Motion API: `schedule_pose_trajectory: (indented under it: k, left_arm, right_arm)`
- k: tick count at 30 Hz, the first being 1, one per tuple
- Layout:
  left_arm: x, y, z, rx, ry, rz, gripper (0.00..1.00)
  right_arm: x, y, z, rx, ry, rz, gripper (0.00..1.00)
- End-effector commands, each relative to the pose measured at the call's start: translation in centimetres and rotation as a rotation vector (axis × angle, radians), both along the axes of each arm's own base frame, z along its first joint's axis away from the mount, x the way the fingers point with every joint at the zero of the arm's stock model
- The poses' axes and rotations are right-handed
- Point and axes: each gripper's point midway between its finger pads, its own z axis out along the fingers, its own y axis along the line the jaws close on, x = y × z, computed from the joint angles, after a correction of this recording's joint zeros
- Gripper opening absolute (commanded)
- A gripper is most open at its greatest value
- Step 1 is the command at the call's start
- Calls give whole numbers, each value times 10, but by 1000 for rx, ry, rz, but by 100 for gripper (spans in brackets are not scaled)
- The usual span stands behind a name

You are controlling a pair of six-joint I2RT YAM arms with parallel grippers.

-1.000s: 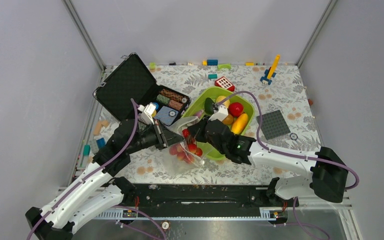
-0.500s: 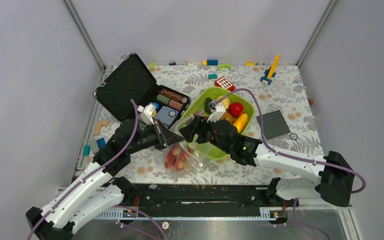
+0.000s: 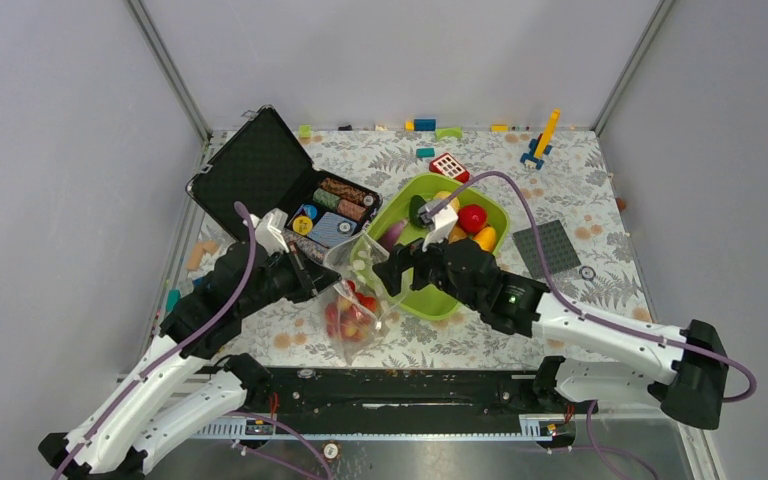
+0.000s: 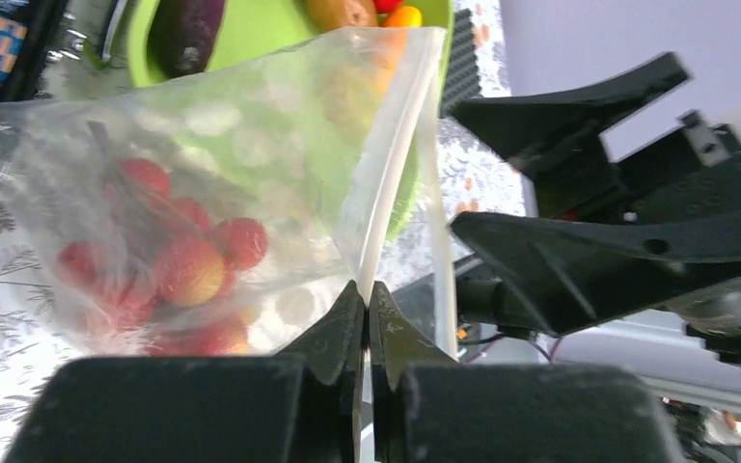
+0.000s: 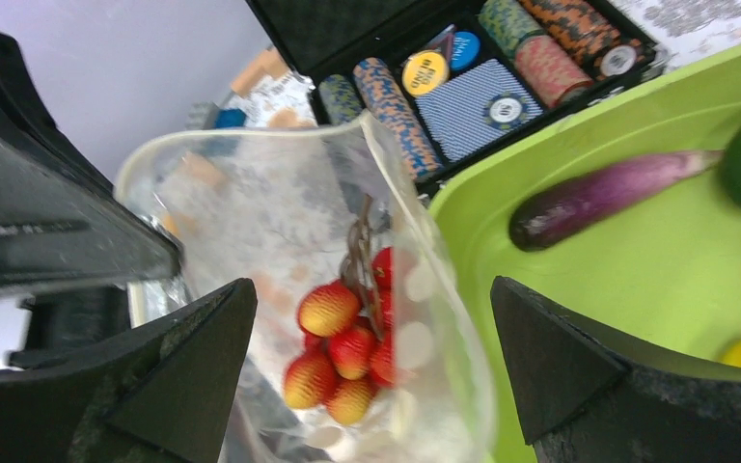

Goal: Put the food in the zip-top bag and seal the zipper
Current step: Pick up the fake fruit from the bin.

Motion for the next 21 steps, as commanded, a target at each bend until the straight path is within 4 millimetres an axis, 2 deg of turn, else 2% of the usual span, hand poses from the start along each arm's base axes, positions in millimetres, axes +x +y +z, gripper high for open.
schedule_pose_trajectory:
  k: [1, 3, 8, 14, 17, 21]
  left_arm:
    - [7, 17, -1, 90, -38, 55, 0]
    - [8, 21, -4, 118, -37, 63, 0]
    - [7, 24, 1, 168, -65, 40, 0]
    - [12, 25, 11, 179, -160, 23, 0]
    - [14, 18, 11, 164, -195, -8, 0]
    - [14, 15, 5, 179, -204, -38, 0]
  right_arm:
    - [15, -36, 29, -53, -117, -92, 100]
    - [24, -50, 23, -83, -99, -133, 100]
    - [51, -88, -14, -156, 104, -246, 100]
    - [69, -125, -52, -318, 317, -403, 100]
    - [72, -130, -69, -395, 398, -411, 100]
    - [77, -126, -85, -441, 448, -413, 100]
